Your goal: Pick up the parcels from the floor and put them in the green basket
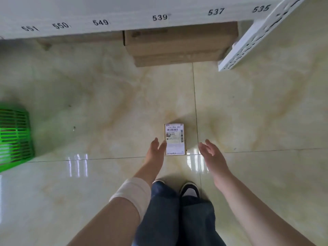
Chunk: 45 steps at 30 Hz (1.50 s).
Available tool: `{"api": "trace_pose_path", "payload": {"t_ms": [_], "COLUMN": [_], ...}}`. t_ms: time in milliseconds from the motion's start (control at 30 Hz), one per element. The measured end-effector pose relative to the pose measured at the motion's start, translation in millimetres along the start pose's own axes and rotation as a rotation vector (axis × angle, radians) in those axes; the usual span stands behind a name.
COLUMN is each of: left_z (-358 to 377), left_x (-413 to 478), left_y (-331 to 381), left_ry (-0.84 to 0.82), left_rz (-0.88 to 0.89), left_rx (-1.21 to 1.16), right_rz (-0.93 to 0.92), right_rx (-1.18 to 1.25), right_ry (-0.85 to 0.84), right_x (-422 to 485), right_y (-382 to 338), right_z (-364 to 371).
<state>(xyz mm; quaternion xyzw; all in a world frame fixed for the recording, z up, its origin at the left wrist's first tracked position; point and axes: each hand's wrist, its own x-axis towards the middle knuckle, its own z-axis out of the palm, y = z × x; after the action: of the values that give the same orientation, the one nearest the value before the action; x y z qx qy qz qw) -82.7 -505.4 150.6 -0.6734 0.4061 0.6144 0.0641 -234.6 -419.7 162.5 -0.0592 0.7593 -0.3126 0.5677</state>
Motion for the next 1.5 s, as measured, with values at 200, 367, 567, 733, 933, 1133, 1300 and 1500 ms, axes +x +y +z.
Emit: {"api": "trace_pose_path", "payload": {"t_ms": [200,367,567,733,933,1133,1300,1500], "left_z": [24.9,41.0,53.7,47.1,15.2,-35.2,-78.5,-133.2], "left_x": [118.3,152.6,171.0,161.6,75.5,-81.8,-198.3,-254.6], "left_y": [-47.8,-72.8,-83.9,-66.0,-17.9,34.7,51.0,18.4], "left_ry": [-0.011,-0.038,-0.021,-0.071,-0.113,-0.095,-0.039,0.056], "left_rz": [0.059,0.286,0.325,0.278,0.226,0.168,0.138,0.183], "left_rx": [-0.078,-0.155,-0.316,-0.465,-0.537,-0.585,-0.710,-0.813], "right_rz": [-0.137,-0.268,-0.264,-0.247,-0.154,-0.121,-0.064,-0.072], "right_rx": [-0.106,-0.042,0.225,0.272,0.248,0.190,0.210,0.121], "right_ry": [-0.085,-0.068,-0.113,-0.165,-0.174,-0.125,-0.147,-0.330], "right_x": [129.6,177.5,181.2,175.1,91.7,-62.2,-176.6,-241.1], "right_y": [60.4,92.1,93.7,75.5,7.4,-73.4,-118.3,-132.0], "right_z": [53.7,71.1,79.4,76.6,63.8,49.3,58.7,97.3]}}
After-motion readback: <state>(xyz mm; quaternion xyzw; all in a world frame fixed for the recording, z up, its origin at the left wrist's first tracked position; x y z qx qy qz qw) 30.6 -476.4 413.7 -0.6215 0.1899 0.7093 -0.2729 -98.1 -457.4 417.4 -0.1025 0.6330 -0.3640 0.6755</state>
